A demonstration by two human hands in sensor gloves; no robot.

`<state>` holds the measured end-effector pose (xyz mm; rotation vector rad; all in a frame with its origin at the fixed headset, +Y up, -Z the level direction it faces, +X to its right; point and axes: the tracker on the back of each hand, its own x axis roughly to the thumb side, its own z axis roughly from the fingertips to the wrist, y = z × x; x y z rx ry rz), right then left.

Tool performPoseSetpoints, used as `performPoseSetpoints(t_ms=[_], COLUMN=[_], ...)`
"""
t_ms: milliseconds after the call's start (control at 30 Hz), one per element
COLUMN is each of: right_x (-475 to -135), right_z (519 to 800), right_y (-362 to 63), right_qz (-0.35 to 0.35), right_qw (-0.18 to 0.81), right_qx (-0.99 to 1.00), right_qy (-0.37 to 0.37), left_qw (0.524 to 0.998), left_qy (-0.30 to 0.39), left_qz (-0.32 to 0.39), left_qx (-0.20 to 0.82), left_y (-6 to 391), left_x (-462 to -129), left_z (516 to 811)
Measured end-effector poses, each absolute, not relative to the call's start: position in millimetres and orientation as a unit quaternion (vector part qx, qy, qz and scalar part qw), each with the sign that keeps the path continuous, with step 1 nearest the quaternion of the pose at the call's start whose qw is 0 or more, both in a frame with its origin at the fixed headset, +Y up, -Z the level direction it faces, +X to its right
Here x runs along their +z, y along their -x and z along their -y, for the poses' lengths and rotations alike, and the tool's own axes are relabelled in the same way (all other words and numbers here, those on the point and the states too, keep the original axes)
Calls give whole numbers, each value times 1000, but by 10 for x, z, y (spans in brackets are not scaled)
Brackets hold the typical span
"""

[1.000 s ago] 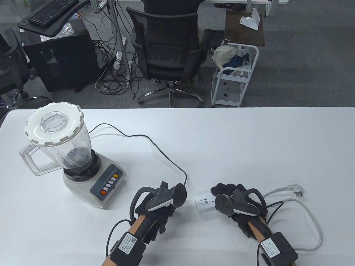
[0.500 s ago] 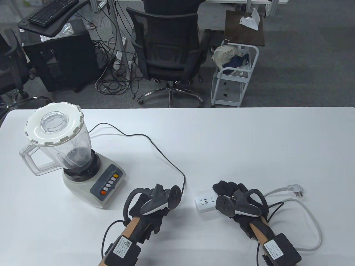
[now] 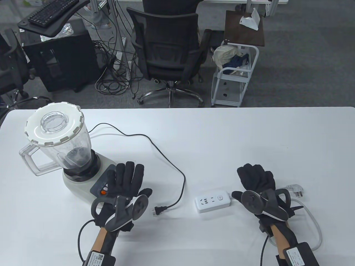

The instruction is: Unplug the blender

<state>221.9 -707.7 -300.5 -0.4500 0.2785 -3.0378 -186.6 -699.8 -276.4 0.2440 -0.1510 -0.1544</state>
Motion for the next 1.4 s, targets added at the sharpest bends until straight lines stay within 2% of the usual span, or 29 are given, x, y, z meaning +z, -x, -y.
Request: performPoseSetpoints(t_ms=[467,1400], right_x=[-3018,-3028], right_z=[7256,7292], right_y=[-2384,-2332], right_qz=[-73,-54], right_qw=[126,128], right_qx=[-983,-984], right_qy=[109,114], left_qw=[991,990], left_qy=[-67,-57], left_qz=[33,29], left_qx=[-114,-123], left_y=[2176,2180], left_x=[-2843,-2824], left_z=[7247,7254])
